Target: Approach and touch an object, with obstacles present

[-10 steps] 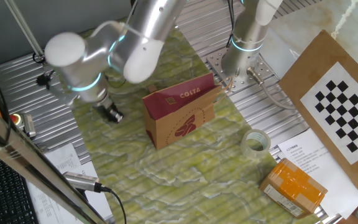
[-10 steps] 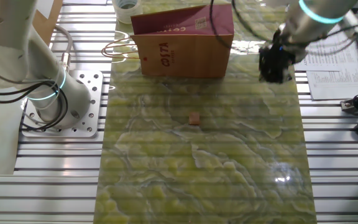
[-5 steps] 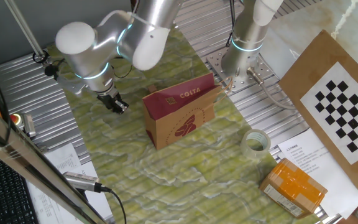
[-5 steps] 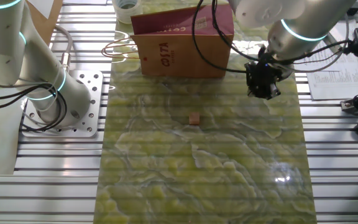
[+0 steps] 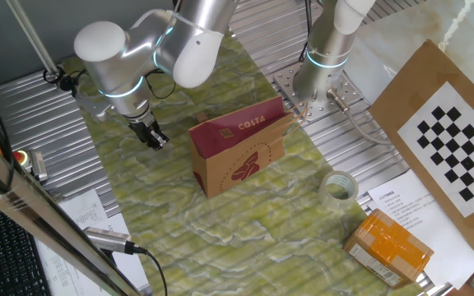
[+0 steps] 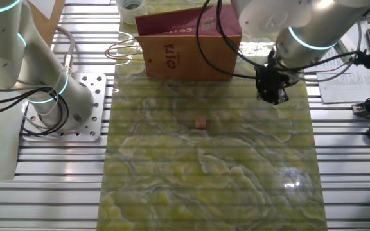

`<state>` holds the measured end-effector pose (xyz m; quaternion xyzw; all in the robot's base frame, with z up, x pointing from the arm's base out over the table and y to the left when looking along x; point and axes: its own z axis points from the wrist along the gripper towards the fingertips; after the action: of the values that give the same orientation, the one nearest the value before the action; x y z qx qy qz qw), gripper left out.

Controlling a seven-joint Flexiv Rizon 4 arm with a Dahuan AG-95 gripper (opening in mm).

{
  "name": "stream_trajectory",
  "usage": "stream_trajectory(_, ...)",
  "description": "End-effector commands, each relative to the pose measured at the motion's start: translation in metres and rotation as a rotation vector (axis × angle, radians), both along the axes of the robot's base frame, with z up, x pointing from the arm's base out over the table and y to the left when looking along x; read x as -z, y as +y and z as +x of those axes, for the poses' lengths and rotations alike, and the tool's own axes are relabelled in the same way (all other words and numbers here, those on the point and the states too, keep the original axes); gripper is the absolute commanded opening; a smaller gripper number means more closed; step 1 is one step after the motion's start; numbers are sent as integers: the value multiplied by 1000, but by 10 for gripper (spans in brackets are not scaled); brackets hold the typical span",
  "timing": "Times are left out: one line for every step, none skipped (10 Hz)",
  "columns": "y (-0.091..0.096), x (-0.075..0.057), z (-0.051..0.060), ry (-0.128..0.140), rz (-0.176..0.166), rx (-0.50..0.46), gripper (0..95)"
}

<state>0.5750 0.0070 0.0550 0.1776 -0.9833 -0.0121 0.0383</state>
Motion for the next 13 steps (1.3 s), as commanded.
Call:
stream_trajectory(2, 6, -2, 2, -26, 21, 0)
stream_trajectory(-5, 13, -4, -13, -23, 7, 0)
stream_trajectory(-14, 17, -5, -16, -21, 9, 0)
stream_trajectory(-22, 17, -5, -10, -33, -6, 0)
stream_trajectory(-37, 18, -6, -4, -42, -37, 0)
stream_trajectory(-50, 19, -8, -2, -39, -74, 0)
stream_trajectory(-62, 22, -13, -2, -36, -101, 0)
stream_trajectory(-74, 28, -23, -1, -35, -118, 0)
stream_trajectory(-83, 33, -35, 4, -36, -134, 0)
stream_trajectory(-90, 34, -47, 13, -40, -158, 0)
stream_trajectory(-93, 32, -55, 25, -45, -187, 0)
stream_trajectory(-96, 28, -60, 54, -55, -230, 0)
stream_trajectory(-98, 23, -68, 90, -69, -280, 0)
